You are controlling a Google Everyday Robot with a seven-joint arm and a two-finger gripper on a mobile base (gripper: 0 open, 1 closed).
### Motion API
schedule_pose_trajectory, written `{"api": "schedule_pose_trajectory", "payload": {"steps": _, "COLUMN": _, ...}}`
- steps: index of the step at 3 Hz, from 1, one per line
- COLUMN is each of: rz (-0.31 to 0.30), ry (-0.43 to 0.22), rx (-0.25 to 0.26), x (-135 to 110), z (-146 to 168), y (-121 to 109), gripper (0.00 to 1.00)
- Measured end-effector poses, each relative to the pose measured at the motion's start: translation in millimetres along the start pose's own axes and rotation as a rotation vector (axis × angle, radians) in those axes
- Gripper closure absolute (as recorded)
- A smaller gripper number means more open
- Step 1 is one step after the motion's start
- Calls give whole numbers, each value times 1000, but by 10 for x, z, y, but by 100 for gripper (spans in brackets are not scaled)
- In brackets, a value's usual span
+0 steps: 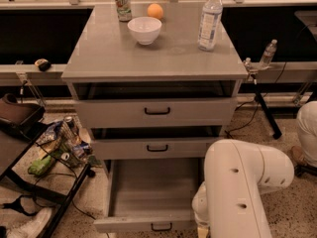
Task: Open bottom drawer
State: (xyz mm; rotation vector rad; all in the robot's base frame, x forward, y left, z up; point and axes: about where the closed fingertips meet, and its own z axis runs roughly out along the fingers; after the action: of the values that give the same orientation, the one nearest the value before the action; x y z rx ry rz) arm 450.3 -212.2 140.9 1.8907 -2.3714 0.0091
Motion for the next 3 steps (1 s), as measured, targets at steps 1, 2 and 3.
{"api": "schedule_pose_trajectory", "payload": {"steps": 1, "rz": 0, "ry": 0, "rx": 0, "x": 1, "z": -1, "y": 0, "gripper": 0}}
{"api": "schedule_pose_trajectory", "payload": {"steps": 2, "rz": -10, "ry": 4, "rx": 14, "x": 136, "z": -201, "y": -44, "gripper": 0}}
{"api": "schedule_pose_trajectory", "payload": {"steps": 3, "rz": 4, "ry": -74, "rx": 41, "x": 500, "z": -891, "y": 15, "gripper": 0}}
